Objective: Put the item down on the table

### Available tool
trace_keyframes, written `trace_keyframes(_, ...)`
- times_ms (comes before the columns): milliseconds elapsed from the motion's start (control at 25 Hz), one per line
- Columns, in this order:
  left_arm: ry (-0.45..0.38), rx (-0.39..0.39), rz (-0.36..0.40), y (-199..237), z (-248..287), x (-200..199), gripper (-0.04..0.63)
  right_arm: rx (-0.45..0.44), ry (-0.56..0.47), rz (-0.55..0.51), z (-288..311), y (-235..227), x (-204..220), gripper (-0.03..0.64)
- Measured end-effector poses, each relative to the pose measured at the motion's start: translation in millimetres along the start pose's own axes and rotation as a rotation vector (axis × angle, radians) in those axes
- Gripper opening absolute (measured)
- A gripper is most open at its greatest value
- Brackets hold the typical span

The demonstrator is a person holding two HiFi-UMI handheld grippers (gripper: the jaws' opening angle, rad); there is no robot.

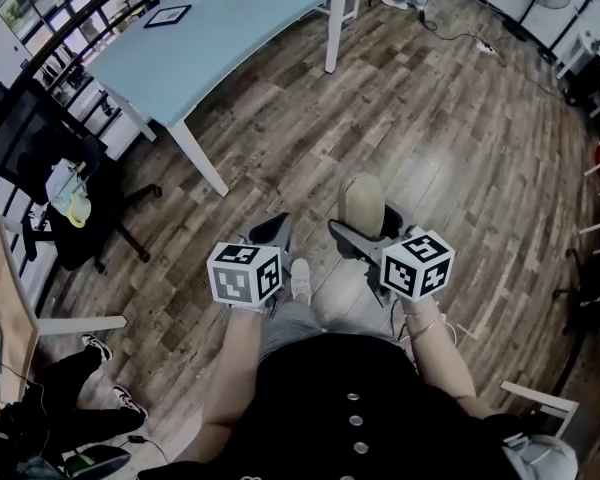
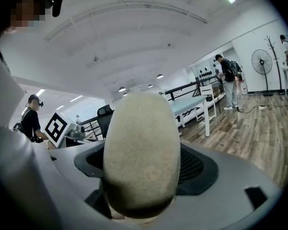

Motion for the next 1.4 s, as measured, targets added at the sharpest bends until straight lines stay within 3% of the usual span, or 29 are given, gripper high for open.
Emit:
trace_keyframes(600, -0.027, 0.085, 0.073, 95, 88, -119, 0.020, 0.051, -0.092, -0.020, 117, -52, -85, 0.405)
trace_keyframes(880, -0.037, 0.096, 0.066, 123, 98, -129, 0.020, 0.070, -0.043, -0.011, 148, -67, -89, 0.405)
trace_keyframes(1400, 0.017, 0.043, 0.028, 160, 132, -145, 0.020, 0.002, -0.014, 0.015, 211, -104, -117, 0.407)
Point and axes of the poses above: the fingertips, and each gripper's own axes: z forward along the fingers, y to its left, x out of its underside, the point moved 10 cm from there along -z, backward along the fingers
